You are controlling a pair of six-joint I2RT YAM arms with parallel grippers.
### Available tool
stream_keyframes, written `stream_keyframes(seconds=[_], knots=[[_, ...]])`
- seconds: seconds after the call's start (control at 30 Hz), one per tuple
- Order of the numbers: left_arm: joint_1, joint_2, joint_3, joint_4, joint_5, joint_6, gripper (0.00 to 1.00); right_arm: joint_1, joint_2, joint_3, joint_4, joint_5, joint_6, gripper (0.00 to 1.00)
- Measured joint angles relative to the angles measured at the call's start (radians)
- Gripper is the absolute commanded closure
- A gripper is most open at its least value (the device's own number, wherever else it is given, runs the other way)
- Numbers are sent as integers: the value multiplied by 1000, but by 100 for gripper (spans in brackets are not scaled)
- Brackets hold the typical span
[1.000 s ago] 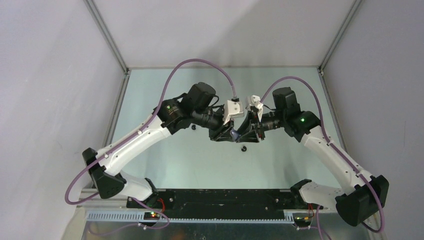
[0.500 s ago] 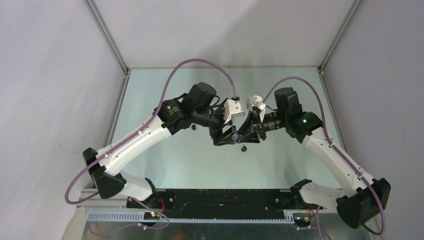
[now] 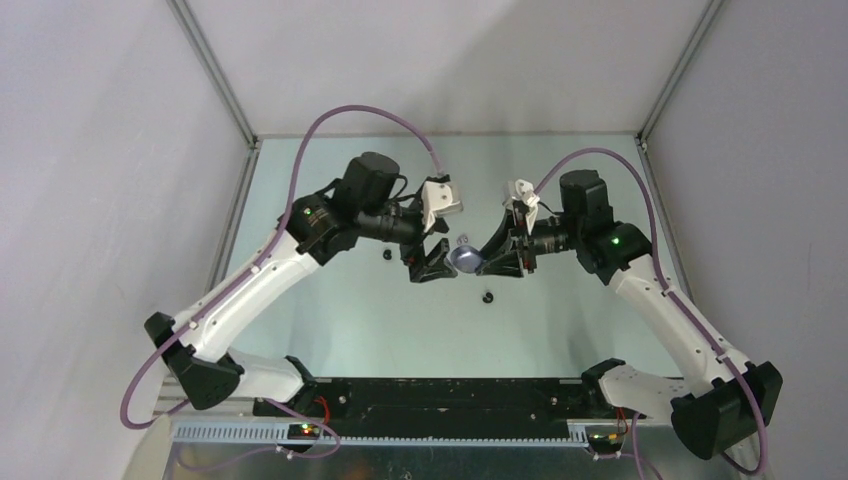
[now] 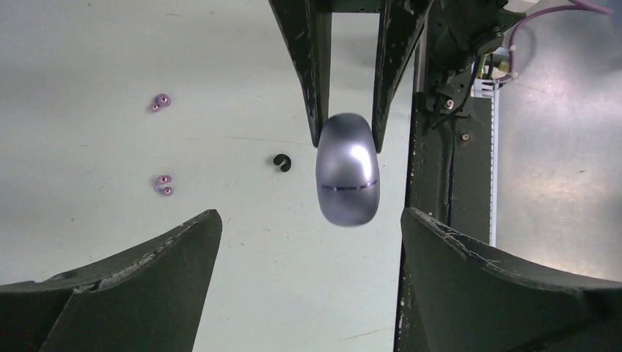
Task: Insert the wireless bluetooth earbuds into the charging case
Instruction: Open the charging case.
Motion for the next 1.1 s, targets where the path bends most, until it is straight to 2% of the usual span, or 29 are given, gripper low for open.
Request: stream_keyframes(seconds=[0.3, 0.47, 0.6, 0.73, 1.1], knots=[[26, -4, -13, 4, 134, 0, 1, 1, -10, -2, 124, 2, 157, 100], [26, 21, -13, -6, 190, 0, 4, 2, -44, -42, 234, 23, 253, 100], [26, 29, -13, -14, 206, -1, 10, 2, -68, -59, 287, 38, 303, 100], [26, 33, -12, -14, 215, -2, 21, 2, -79, -67, 330, 57, 331, 100], [26, 43, -12, -6, 212, -20, 34, 2, -75, -113, 412, 93, 412, 100]])
